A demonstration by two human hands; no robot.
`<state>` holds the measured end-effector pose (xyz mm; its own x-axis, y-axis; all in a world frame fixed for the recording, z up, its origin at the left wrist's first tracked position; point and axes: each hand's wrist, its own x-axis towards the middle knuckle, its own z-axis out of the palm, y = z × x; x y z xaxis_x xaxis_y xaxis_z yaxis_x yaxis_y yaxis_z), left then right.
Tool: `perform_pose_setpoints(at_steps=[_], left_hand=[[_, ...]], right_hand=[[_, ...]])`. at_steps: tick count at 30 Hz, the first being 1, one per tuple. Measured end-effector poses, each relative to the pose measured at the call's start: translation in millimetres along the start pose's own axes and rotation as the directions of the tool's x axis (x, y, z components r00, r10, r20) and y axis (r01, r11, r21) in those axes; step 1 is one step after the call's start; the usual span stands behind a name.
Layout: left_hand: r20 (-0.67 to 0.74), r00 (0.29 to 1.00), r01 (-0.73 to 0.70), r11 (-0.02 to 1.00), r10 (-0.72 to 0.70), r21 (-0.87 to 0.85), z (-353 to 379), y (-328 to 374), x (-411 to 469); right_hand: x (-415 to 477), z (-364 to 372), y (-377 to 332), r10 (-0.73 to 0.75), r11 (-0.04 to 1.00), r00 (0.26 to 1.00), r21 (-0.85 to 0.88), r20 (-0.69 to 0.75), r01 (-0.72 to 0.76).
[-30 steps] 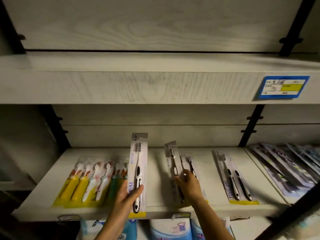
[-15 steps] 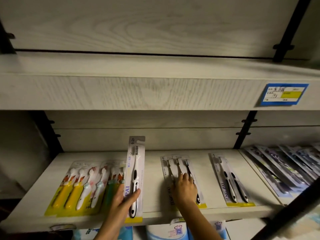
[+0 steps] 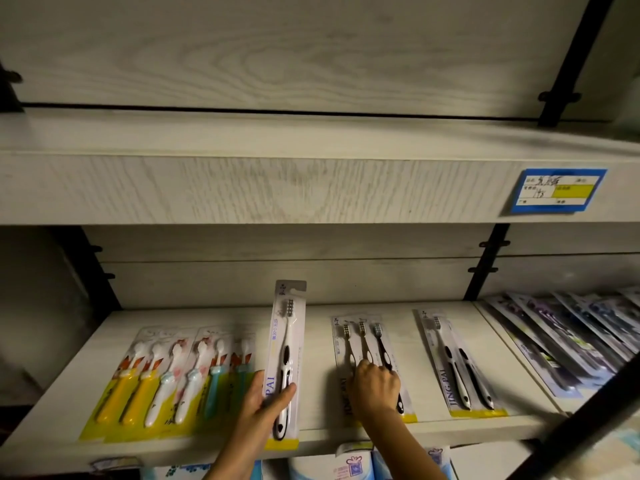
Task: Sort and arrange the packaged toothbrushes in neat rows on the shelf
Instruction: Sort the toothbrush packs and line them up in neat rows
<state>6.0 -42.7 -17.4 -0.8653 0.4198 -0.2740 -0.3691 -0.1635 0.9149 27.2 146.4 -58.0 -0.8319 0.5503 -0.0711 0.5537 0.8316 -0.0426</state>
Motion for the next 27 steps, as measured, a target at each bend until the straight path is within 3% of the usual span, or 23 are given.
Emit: perform_pose_setpoints(at_steps=[3, 6, 9, 11, 15, 18, 22, 27], left_hand=[[-0.025, 1.000, -0.012, 0.999, 0.013, 0.048, 4, -8, 6], [-0.003, 1.000, -0.021, 0.991, 0.022, 0.133, 8, -13, 10], [0.008, 1.000, -0.010, 0.973, 0.008, 0.230, 13, -15, 12], [0.027, 1.000, 0.007, 0.966, -0.014, 0.258, 20, -15, 10], [0.072, 0.996, 0.016, 0.939, -0.043, 0.345, 17, -14, 10], [0.042, 0.999, -0.042, 0.893, 0.027, 0.448, 5, -13, 10], [-0.001, 0.999, -0.039, 0.902, 0.044, 0.430, -4, -11, 4], [-0.052, 0.997, -0.029, 0.905, 0.056, 0.424, -14, -22, 3]], right_hand=[[-4, -4, 1, 0.009, 0.998, 1.000, 0.066, -0.001, -0.009], [-18, -12, -6, -0.014, 0.928, 0.995, 0.368, -0.097, 0.049], [-38, -32, -25, -0.173, 0.546, 0.984, 0.836, 0.049, 0.054], [-39, -35, -33, -0.257, 0.442, 0.965, 0.895, 0.062, 0.060], [-25, -35, -34, -0.195, 0.508, 0.980, 0.858, 0.039, 0.067], [-12, -33, -23, -0.134, 0.640, 0.987, 0.768, 0.088, 0.019], [-3, -26, -19, -0.096, 0.779, 0.977, 0.626, 0.188, -0.044], [4, -24, -25, -0.090, 0.836, 0.983, 0.549, 0.158, -0.012]])
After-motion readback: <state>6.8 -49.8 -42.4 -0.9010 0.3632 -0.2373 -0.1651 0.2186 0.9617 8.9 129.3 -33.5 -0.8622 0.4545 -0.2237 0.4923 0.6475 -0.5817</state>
